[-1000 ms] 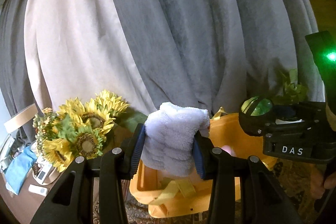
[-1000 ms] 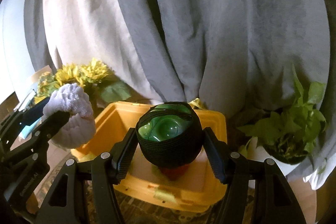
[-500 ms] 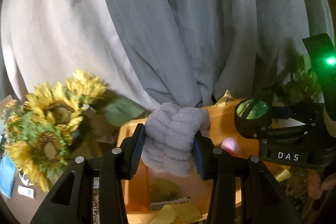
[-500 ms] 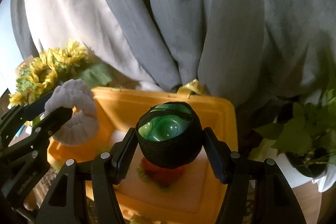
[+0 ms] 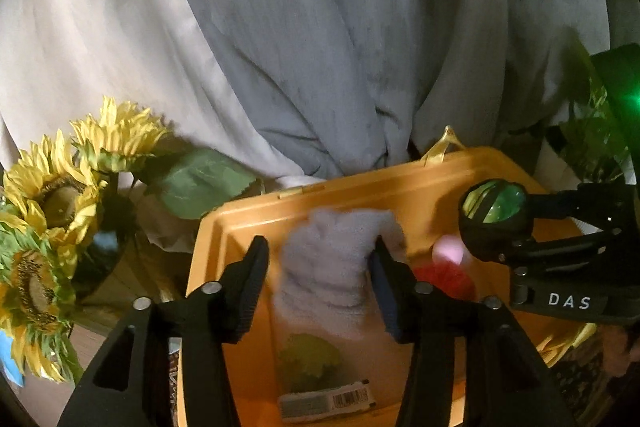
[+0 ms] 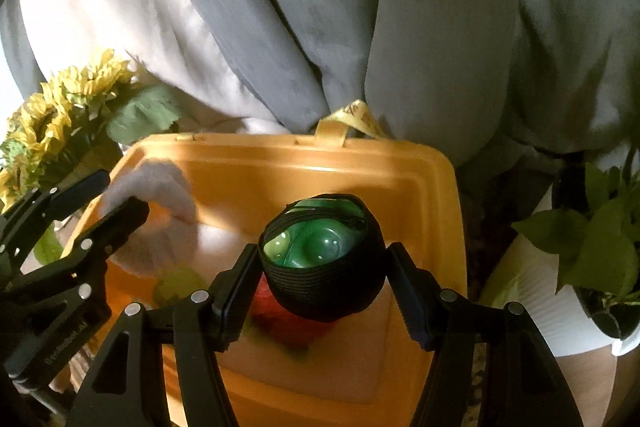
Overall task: Organize soft objects
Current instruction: 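Carry both held items over the orange crate and open both tools, then withdraw both tools from the crate toward the Mickey plush and yellow ring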
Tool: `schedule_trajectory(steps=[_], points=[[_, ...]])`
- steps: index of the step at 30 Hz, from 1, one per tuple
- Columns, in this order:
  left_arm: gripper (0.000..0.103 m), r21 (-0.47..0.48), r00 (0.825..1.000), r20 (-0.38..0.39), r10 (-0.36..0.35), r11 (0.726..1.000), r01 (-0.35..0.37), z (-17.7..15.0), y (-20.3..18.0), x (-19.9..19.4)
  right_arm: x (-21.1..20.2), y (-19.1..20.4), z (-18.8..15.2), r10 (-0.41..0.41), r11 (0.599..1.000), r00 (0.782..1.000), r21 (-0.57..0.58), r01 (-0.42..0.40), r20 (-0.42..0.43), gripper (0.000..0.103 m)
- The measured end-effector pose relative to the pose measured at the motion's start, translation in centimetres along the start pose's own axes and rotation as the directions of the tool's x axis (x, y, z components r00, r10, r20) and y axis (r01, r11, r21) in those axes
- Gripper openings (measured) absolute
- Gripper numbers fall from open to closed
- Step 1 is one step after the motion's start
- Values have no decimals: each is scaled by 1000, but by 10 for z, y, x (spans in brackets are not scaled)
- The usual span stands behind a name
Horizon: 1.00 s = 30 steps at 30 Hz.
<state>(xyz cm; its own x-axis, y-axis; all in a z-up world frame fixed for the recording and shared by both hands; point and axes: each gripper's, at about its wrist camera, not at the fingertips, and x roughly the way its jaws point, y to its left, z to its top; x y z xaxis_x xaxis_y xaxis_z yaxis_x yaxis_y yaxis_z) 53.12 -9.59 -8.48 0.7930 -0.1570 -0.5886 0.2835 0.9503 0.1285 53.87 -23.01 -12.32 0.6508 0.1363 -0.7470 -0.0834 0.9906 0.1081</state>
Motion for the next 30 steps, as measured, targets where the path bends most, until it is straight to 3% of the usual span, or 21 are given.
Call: schedule_trajectory(steps=[4,14,21,30], points=[[75,-1,1000,-1,3,1000,-3,-2,-1,0,1,-1,-2,-10,1000,1000,-3,10,-2,66],[83,-25,995,41,88,996,-87,-1,2,-32,-29,-2,-2,-38,999,997,1,38,65,67],[95,-64,982,120,144,988,-137,-3,0,-88,-75,1,-12,-30,999,990,16,28,136,68],[97,-98,967,196,163,984,-146,-16,-6,-157,-143,13,-36,-55,998,972,6,56,229,75]])
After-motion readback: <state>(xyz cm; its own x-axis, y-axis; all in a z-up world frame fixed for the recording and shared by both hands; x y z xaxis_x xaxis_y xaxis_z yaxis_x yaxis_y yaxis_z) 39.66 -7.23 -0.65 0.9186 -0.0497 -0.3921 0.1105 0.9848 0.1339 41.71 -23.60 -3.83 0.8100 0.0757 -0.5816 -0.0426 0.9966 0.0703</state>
